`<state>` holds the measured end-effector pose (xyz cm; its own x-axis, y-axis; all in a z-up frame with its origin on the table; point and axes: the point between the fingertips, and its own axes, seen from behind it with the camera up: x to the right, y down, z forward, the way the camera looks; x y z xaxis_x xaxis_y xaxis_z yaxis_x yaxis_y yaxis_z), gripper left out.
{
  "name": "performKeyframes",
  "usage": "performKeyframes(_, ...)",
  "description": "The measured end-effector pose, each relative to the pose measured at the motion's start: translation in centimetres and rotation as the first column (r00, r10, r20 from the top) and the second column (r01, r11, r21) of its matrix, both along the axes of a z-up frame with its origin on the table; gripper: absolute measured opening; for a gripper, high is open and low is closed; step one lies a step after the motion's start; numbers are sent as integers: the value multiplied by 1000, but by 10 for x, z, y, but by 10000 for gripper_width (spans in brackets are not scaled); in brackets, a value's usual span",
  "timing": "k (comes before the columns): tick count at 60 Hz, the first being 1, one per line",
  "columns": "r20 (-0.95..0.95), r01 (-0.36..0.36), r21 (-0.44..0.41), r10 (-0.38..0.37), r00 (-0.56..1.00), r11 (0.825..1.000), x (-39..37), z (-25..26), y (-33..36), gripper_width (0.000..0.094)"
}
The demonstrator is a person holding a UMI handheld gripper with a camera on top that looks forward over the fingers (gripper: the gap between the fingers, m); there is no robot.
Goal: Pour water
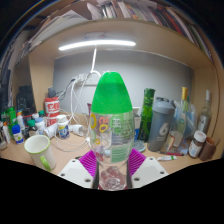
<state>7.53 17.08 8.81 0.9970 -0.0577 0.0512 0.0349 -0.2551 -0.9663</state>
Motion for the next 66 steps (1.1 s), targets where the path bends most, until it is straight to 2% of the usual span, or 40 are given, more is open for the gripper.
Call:
performKeyframes(4,-30,2,-35,-3,1000,999,1,-23,-7,405)
performKeyframes(6,-46,15,23,-14,999,1000,3,-14,-7,407)
performKeyframes(9,-60,35,50,-32,998,998,8,-16,-7,410)
performKeyframes(20,-79,62,55,-58,995,997,12,-15,-6,410)
performKeyframes(23,-75,67,49,-64,995,997,13,-15,-6,434)
performKeyframes(30,-67,67,-36,-69,995,997,13,-22,-12,533)
performKeyframes(36,-119,64,-86,-74,990,994,9,-24,-28,800)
performKeyframes(38,-124,68,-94,-80,989,993,9,-24,-36,844)
performKeyframes(44,-115,106,-122,-120,986,987,11,-20,-68,834)
performKeyframes(51,-126,116,-150,-135,983,982,-3,-9,-117,835)
performKeyframes(66,-52,99,-179,-110,993,979,-59,50,-257,832)
